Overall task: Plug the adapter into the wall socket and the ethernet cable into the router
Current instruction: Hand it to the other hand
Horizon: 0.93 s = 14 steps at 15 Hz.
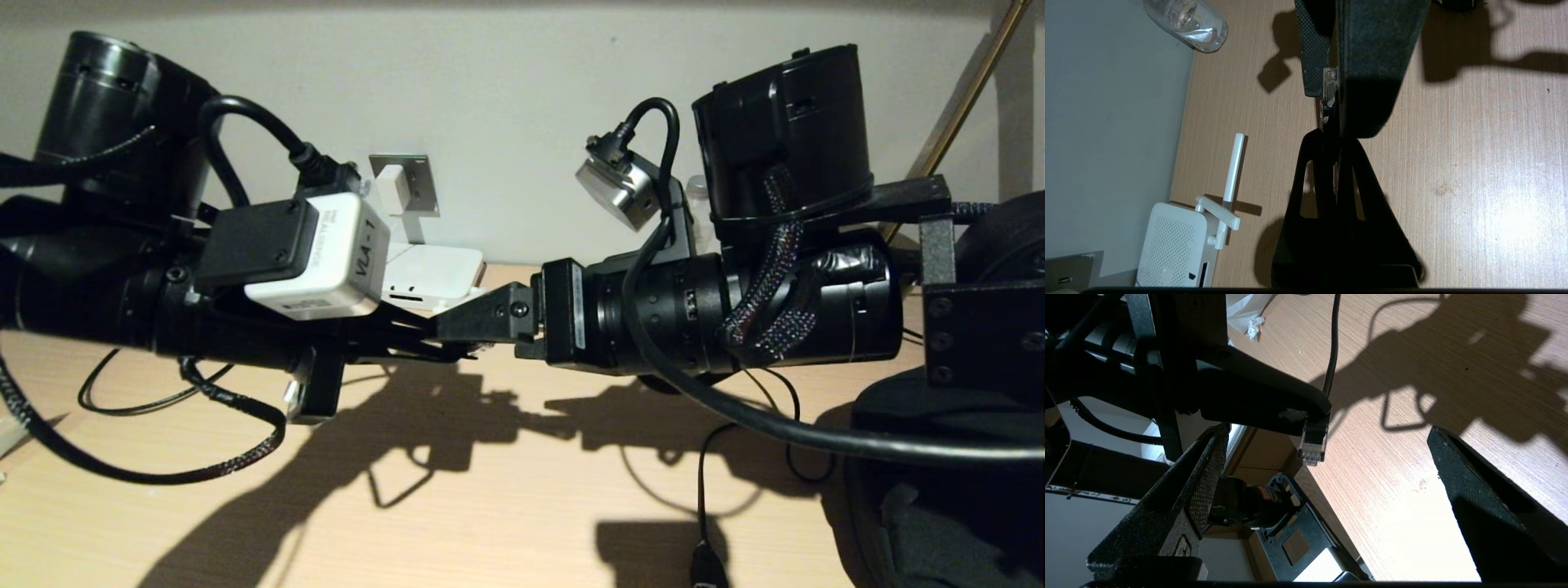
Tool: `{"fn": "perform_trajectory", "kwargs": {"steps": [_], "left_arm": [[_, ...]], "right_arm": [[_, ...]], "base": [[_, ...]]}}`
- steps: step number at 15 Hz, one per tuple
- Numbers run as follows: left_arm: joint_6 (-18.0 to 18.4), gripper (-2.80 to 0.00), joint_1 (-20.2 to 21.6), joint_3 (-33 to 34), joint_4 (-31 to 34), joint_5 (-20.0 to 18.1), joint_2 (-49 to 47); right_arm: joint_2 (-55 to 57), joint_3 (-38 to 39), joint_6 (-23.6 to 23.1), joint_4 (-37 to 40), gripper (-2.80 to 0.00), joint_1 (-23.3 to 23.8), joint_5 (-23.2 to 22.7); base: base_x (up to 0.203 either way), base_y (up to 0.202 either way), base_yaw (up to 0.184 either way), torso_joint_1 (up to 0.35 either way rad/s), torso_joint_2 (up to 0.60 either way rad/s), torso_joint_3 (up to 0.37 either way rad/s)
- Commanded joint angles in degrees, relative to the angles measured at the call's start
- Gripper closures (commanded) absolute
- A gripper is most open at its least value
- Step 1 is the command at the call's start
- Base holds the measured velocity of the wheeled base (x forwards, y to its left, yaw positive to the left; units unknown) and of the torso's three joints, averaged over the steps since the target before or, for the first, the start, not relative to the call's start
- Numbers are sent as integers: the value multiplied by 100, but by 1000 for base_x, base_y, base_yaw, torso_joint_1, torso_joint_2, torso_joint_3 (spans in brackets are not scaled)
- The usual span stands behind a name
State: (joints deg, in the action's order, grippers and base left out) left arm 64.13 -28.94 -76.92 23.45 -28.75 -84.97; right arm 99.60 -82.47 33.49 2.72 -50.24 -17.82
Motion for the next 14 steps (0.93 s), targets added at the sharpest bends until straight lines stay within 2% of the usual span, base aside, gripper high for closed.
{"fn": "perform_trajectory", "kwargs": {"steps": [1,11,12,14], "left_arm": [[29,0,2,11,2,-17,-37],[-68,0,11,28,2,9,-99],[-147,0,11,28,2,1,-107],[-208,0,11,23,-12,1,-143]], "right_arm": [[24,-6,17,1,-280,-39,-2],[42,3,26,1,-280,-39,191],[33,3,18,1,0,-39,183],[42,-6,17,1,0,-39,166]], "base": [[0,0,0,0,0,0],[0,0,0,0,0,0],[0,0,0,0,0,0],[0,0,0,0,0,0]]}}
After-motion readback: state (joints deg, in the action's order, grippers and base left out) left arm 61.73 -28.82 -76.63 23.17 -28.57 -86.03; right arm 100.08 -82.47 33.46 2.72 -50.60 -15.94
